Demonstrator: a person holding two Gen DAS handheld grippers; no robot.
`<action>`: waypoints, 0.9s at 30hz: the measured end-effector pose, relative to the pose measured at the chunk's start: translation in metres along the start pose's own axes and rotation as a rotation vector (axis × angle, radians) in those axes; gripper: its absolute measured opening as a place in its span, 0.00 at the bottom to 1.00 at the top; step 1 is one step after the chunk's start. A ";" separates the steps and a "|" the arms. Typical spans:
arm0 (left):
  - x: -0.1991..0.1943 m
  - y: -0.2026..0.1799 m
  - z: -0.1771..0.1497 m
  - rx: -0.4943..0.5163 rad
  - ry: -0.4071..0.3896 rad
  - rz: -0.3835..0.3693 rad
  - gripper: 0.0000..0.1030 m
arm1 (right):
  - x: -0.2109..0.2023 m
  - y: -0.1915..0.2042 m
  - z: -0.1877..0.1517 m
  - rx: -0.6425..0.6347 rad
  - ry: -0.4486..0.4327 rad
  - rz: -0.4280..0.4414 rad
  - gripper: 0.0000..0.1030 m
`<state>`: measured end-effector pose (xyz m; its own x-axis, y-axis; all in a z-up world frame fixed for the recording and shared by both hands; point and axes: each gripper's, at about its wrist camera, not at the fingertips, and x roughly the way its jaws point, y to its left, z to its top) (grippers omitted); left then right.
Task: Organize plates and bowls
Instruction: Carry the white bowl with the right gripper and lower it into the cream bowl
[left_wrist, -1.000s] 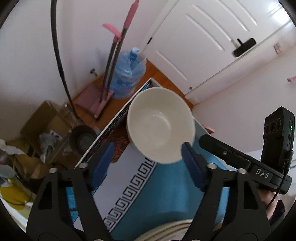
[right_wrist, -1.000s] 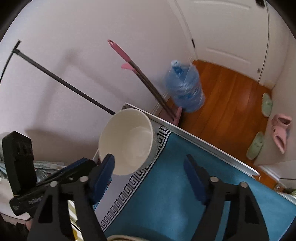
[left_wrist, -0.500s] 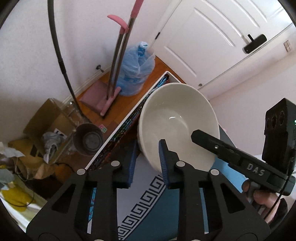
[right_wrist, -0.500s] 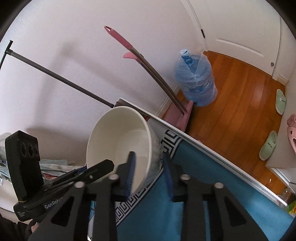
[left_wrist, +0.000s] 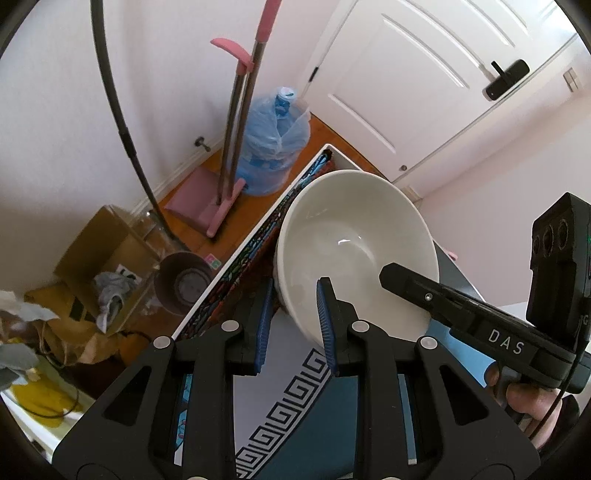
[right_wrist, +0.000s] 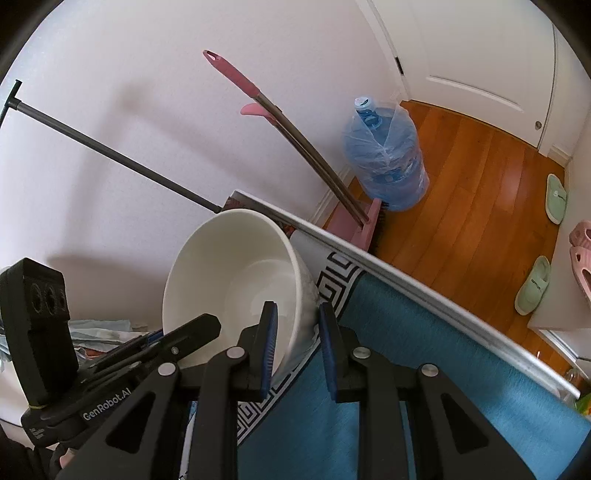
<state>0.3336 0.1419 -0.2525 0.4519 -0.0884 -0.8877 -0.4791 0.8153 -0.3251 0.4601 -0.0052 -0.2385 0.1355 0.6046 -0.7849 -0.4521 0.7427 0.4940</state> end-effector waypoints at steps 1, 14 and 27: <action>-0.002 -0.001 -0.001 0.004 -0.002 -0.001 0.21 | -0.002 0.001 -0.002 0.004 -0.005 -0.002 0.20; -0.055 -0.043 -0.023 0.141 -0.045 -0.048 0.21 | -0.066 0.009 -0.036 0.046 -0.125 -0.038 0.20; -0.143 -0.152 -0.122 0.330 -0.119 -0.140 0.21 | -0.222 -0.003 -0.141 0.106 -0.329 -0.101 0.20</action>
<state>0.2497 -0.0391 -0.1162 0.5892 -0.1610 -0.7918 -0.1470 0.9422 -0.3010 0.3066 -0.1821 -0.1185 0.4594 0.5742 -0.6777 -0.3307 0.8187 0.4695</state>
